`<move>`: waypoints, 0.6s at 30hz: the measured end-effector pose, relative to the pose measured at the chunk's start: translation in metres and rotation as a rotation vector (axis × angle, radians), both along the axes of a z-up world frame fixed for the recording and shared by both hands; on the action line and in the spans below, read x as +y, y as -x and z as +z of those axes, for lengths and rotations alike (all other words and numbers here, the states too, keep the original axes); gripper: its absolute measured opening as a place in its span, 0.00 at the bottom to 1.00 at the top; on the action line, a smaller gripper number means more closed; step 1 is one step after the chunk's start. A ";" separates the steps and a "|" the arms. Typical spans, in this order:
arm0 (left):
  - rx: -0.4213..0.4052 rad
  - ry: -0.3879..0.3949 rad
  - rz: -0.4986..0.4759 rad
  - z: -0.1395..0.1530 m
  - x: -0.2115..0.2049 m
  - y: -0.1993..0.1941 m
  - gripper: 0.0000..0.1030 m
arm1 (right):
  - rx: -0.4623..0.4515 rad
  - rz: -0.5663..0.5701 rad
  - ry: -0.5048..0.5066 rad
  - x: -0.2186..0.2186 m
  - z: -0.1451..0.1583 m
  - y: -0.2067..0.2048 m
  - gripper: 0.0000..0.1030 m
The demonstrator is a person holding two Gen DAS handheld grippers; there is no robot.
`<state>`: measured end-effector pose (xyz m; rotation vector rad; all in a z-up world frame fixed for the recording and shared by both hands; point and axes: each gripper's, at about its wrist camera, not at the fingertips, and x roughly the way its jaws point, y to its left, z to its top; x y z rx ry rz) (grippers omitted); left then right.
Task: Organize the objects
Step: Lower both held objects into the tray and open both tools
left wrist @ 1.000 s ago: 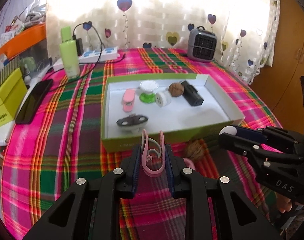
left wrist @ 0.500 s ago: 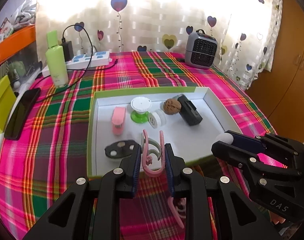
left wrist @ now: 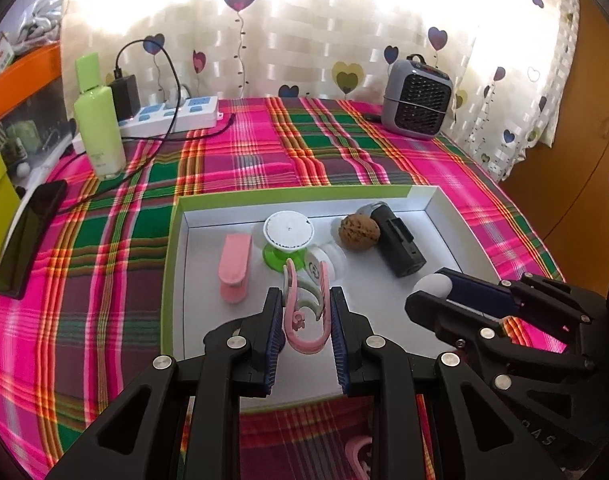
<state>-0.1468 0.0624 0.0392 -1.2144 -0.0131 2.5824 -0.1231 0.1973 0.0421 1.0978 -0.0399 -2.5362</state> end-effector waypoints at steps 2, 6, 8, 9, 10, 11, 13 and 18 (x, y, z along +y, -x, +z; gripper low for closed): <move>-0.001 0.010 0.000 -0.002 0.001 0.003 0.21 | -0.008 0.002 -0.004 -0.002 -0.003 0.005 0.27; -0.013 0.018 0.003 -0.007 0.002 0.011 0.21 | -0.026 0.004 -0.009 -0.003 -0.010 0.011 0.27; -0.018 0.020 0.007 -0.009 0.002 0.015 0.21 | -0.032 0.007 -0.011 -0.003 -0.013 0.013 0.27; -0.020 0.020 0.007 -0.010 0.003 0.016 0.21 | -0.035 0.008 -0.012 -0.003 -0.013 0.014 0.27; -0.022 0.024 0.006 -0.011 0.003 0.018 0.21 | -0.036 0.009 -0.013 -0.003 -0.014 0.015 0.27; -0.024 0.027 0.006 -0.012 0.004 0.019 0.21 | -0.038 0.010 -0.013 -0.004 -0.015 0.016 0.27; -0.031 0.029 0.006 -0.015 0.004 0.022 0.21 | -0.041 0.013 -0.015 -0.004 -0.016 0.018 0.27; -0.045 0.023 0.010 -0.019 0.003 0.026 0.21 | -0.050 0.019 -0.022 -0.005 -0.019 0.023 0.27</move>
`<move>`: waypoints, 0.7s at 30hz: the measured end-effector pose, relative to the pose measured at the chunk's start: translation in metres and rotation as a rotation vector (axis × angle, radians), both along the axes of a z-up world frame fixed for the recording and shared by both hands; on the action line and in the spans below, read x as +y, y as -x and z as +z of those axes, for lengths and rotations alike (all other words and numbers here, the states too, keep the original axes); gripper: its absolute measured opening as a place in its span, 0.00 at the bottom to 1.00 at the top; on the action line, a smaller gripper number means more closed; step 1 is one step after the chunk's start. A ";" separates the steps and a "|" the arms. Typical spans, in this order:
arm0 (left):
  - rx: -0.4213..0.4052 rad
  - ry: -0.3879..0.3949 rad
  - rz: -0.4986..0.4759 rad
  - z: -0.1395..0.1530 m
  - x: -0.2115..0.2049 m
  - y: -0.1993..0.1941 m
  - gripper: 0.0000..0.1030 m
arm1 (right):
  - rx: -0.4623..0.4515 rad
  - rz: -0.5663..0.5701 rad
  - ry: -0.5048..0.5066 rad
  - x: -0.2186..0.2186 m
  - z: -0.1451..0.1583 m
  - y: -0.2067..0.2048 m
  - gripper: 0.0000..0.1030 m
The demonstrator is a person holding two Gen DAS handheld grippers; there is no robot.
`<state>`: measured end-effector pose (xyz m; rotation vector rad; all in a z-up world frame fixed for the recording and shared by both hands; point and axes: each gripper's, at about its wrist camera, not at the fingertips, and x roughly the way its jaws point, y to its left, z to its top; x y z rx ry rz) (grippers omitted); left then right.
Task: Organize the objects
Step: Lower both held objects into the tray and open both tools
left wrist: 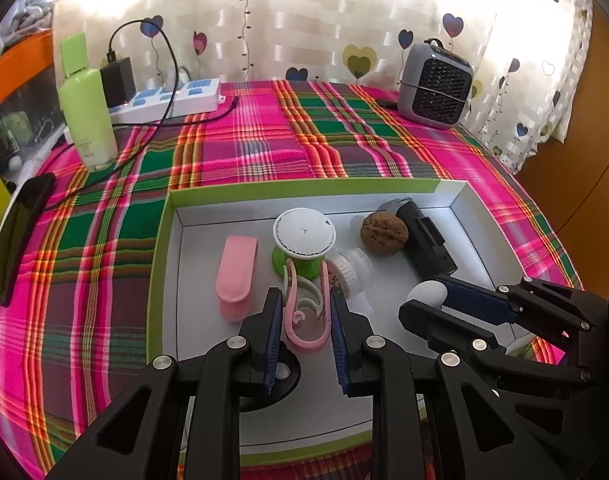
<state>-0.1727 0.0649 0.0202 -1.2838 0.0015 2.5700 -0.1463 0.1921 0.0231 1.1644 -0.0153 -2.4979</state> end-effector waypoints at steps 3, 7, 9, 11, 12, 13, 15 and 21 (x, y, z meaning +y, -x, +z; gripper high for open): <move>-0.004 0.004 0.003 -0.002 0.000 0.002 0.21 | -0.004 0.004 -0.004 -0.001 -0.002 0.002 0.27; -0.006 0.004 0.009 -0.003 -0.002 0.003 0.21 | -0.005 0.004 -0.009 -0.001 -0.003 0.003 0.27; -0.010 0.000 0.010 -0.004 -0.002 0.004 0.21 | -0.006 0.003 -0.014 -0.002 -0.004 0.005 0.26; -0.013 0.002 0.014 -0.005 -0.003 0.005 0.21 | -0.010 0.001 -0.018 -0.002 -0.005 0.005 0.26; -0.017 0.001 0.015 -0.006 -0.003 0.005 0.21 | -0.010 0.002 -0.019 -0.002 -0.006 0.006 0.27; -0.018 0.001 0.015 -0.007 -0.003 0.006 0.21 | -0.010 0.002 -0.021 -0.002 -0.006 0.006 0.27; -0.016 0.001 0.016 -0.007 -0.003 0.007 0.21 | -0.009 0.002 -0.024 -0.002 -0.007 0.006 0.26; -0.017 -0.001 0.018 -0.006 -0.004 0.006 0.21 | -0.010 -0.003 -0.019 -0.001 -0.007 0.007 0.27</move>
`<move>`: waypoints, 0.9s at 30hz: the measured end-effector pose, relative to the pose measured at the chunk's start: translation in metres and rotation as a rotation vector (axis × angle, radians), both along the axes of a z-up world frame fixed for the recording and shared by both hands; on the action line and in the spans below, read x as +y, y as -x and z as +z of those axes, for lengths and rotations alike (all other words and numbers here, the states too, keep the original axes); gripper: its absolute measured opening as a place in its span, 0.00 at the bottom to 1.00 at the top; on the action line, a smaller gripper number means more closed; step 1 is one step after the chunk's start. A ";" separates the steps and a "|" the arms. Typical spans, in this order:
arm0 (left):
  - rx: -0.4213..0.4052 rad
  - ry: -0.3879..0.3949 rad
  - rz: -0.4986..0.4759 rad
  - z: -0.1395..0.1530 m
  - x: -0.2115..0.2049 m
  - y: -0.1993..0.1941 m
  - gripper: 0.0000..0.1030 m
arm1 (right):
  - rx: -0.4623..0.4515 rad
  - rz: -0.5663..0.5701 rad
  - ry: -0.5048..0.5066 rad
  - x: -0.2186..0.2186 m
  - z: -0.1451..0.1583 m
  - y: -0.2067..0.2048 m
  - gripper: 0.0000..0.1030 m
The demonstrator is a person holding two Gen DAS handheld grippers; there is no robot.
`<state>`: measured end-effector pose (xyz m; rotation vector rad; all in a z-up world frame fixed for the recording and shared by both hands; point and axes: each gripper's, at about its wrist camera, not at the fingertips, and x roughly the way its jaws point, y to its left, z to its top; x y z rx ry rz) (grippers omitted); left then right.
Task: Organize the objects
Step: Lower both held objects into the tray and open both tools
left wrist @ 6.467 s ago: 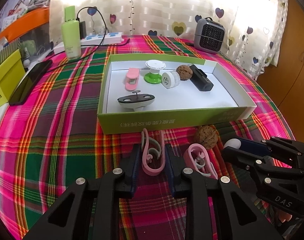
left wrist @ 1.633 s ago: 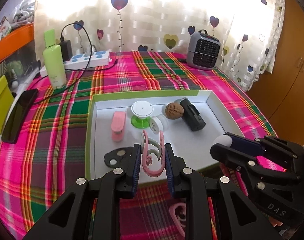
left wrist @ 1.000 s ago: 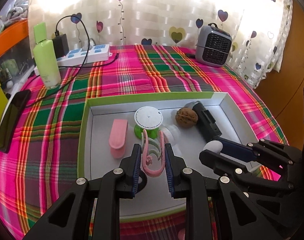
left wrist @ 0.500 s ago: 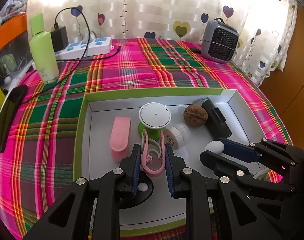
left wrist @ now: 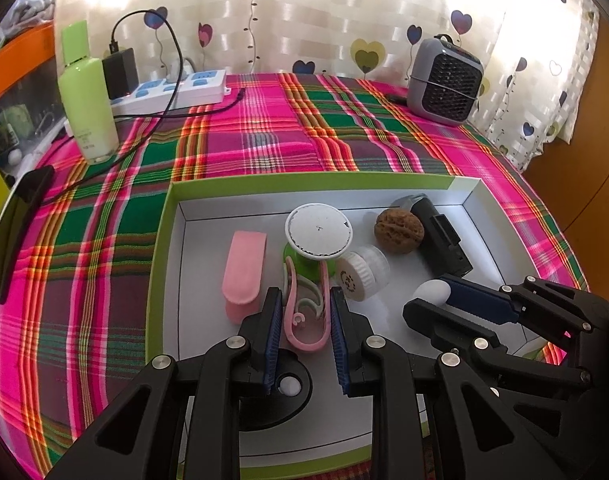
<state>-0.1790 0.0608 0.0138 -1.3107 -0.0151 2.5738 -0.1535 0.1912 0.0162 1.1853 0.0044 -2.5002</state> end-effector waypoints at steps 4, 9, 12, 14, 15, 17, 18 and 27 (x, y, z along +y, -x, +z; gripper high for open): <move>0.003 0.003 -0.002 0.000 0.001 -0.001 0.21 | 0.000 0.000 -0.001 0.000 0.000 0.000 0.27; 0.000 0.003 0.001 0.000 0.001 0.000 0.21 | 0.002 0.002 -0.007 0.000 0.000 0.000 0.27; -0.002 -0.003 -0.001 0.000 0.001 0.000 0.24 | 0.003 0.001 -0.008 0.000 0.000 0.000 0.27; -0.002 -0.005 -0.003 0.000 0.001 -0.001 0.27 | 0.004 0.001 -0.009 -0.001 0.000 -0.001 0.27; -0.002 -0.003 -0.003 0.000 0.001 -0.001 0.27 | 0.004 0.001 -0.008 -0.001 0.000 -0.001 0.27; -0.002 -0.005 -0.002 0.001 0.001 -0.001 0.28 | 0.004 -0.001 -0.009 -0.001 0.000 -0.001 0.27; -0.003 -0.007 -0.002 0.001 0.000 -0.001 0.28 | 0.004 -0.001 -0.009 -0.001 0.000 -0.002 0.27; 0.003 -0.012 -0.002 0.004 -0.001 -0.007 0.31 | 0.018 -0.007 -0.005 0.001 0.002 -0.005 0.33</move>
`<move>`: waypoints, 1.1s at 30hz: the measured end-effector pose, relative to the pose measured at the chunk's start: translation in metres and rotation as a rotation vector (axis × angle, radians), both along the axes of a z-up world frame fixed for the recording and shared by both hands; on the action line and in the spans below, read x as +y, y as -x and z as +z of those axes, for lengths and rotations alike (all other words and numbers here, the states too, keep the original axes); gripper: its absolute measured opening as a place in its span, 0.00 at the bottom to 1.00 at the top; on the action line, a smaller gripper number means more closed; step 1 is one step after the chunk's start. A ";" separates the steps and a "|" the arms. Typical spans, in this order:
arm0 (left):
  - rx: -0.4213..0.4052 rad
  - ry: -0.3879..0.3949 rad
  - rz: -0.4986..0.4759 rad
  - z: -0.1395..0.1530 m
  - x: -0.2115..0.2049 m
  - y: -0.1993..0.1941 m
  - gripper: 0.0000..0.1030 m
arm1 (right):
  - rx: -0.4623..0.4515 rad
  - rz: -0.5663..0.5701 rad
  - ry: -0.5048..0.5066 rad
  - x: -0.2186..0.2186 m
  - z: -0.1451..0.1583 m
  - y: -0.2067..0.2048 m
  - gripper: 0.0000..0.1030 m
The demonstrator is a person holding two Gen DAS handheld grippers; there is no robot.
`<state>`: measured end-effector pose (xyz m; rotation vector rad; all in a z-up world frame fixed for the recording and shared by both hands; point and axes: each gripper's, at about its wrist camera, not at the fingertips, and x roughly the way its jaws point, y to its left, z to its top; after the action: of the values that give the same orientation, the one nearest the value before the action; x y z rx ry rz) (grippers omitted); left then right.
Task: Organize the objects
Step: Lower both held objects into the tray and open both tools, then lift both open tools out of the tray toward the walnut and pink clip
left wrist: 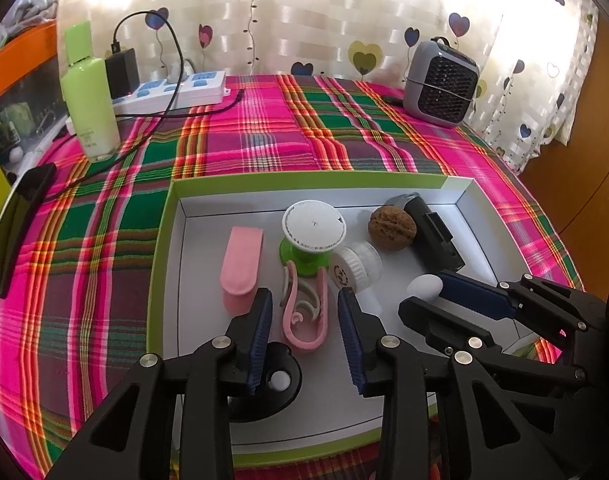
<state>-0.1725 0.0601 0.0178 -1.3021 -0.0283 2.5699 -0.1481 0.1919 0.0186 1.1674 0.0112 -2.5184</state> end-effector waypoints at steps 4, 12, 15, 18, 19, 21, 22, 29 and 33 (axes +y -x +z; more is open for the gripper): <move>0.003 0.000 0.002 0.002 0.000 -0.002 0.32 | 0.005 -0.008 -0.001 0.001 0.001 -0.001 0.36; 0.014 0.012 0.020 0.005 -0.004 -0.007 0.37 | 0.017 -0.015 -0.008 0.001 0.004 -0.004 0.37; 0.015 0.009 0.025 0.006 -0.005 -0.011 0.38 | 0.019 -0.015 -0.005 0.002 0.004 -0.006 0.37; 0.028 0.014 0.026 0.008 -0.004 -0.015 0.38 | 0.019 -0.017 -0.008 0.001 0.005 -0.009 0.37; 0.030 0.015 0.026 0.009 -0.004 -0.016 0.38 | 0.020 -0.016 -0.007 0.001 0.005 -0.009 0.37; 0.034 0.013 0.027 0.010 -0.004 -0.018 0.38 | 0.022 -0.021 -0.009 0.002 0.006 -0.011 0.37; 0.038 0.015 0.028 0.011 -0.004 -0.019 0.38 | 0.022 -0.023 -0.008 0.002 0.006 -0.012 0.37; 0.049 0.018 0.035 0.015 -0.006 -0.028 0.39 | 0.028 -0.032 -0.005 0.002 0.009 -0.019 0.37; 0.060 0.019 0.044 0.018 -0.007 -0.034 0.39 | 0.037 -0.033 -0.005 0.002 0.012 -0.024 0.37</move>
<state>-0.1381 0.0529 0.0356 -1.2432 -0.0214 2.6517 -0.1246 0.1938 0.0306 1.1313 0.0081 -2.5697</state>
